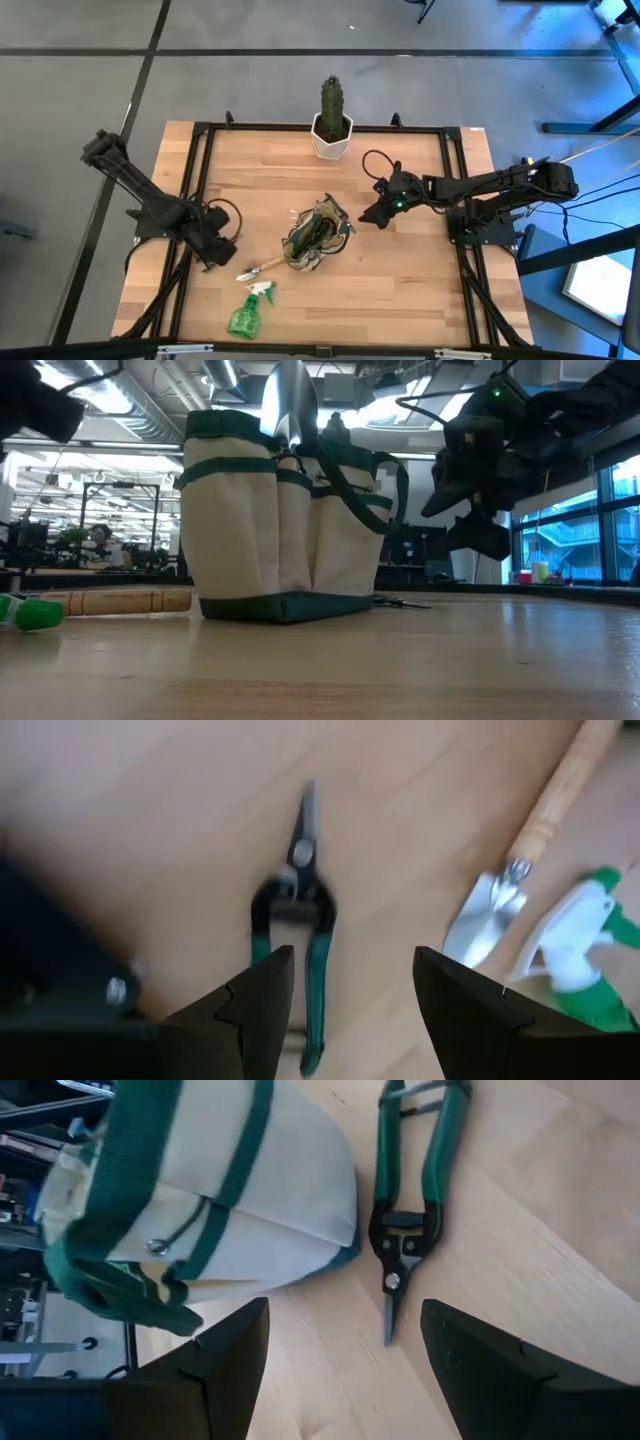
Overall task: Pick & Place Garden tools in Gardening bag
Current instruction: Put the left green fruit pruner into the green gardening bag
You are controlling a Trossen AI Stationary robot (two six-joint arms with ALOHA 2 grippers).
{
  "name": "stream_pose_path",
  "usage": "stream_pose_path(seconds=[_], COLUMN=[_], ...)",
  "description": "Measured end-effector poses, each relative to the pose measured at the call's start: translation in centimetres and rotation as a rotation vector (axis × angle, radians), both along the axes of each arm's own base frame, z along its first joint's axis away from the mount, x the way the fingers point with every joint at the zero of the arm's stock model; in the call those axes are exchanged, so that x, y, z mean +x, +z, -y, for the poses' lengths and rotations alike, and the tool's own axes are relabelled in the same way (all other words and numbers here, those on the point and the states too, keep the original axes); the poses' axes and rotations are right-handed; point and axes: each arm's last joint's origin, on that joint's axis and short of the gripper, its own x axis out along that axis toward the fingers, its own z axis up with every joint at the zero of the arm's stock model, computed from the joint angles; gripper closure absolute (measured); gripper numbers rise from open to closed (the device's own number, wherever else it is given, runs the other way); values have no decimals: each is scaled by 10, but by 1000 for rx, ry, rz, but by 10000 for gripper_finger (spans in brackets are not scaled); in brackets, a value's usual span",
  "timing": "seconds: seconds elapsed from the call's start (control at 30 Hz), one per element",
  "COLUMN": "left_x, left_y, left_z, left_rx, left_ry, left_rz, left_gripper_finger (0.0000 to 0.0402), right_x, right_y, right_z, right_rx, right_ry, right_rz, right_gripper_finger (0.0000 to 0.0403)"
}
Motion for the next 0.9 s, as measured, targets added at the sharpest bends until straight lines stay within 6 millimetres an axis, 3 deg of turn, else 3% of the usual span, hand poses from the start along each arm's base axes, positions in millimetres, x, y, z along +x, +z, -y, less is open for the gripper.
stream_pose_path(seconds=[0.27,0.5,0.9], left_x=[-15,-15,-12], left_y=[-14,-27,-31], left_z=[-11,-15,-12], left_rx=[-111,-145,-147], left_ry=[1,-27,-67], left_rz=[-59,-32,-74], left_gripper_finger=[201,201,201], right_x=[1,1,1], right_y=[1,2,2], right_z=[0,0,0], right_rx=[-4,-3,-2], right_ry=[-2,-5,-5], right_rz=[18,24,22], right_gripper_finger=[140,139,139])
